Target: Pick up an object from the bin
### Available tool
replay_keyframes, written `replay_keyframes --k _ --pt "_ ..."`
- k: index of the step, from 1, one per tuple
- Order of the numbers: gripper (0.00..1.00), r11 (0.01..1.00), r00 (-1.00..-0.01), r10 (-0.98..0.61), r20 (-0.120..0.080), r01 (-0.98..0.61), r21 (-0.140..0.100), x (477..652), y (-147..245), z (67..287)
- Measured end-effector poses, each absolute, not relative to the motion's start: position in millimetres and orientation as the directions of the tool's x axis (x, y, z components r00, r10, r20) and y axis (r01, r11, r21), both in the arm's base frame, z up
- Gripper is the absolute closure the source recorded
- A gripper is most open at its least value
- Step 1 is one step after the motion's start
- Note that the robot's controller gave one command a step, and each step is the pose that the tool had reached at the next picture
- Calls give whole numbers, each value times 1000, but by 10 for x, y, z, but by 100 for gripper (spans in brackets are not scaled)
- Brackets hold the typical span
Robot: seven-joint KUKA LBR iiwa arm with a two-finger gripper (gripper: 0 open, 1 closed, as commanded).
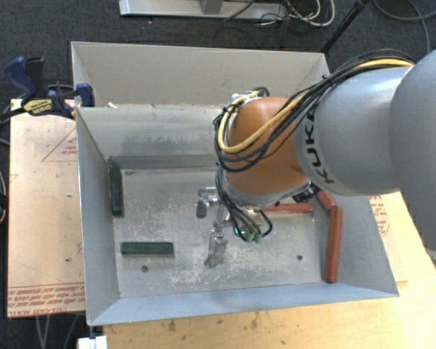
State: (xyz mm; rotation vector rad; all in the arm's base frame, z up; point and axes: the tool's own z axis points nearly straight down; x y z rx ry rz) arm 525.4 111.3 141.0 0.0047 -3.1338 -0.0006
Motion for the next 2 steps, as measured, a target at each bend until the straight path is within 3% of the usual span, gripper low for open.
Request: replay_keyframes --k 1,2 --pt "0 1000 -1000 0 0 0 1 5275 1108 1452" --pt "0 991 -991 136 -9 136 2 5291 1513 1066"
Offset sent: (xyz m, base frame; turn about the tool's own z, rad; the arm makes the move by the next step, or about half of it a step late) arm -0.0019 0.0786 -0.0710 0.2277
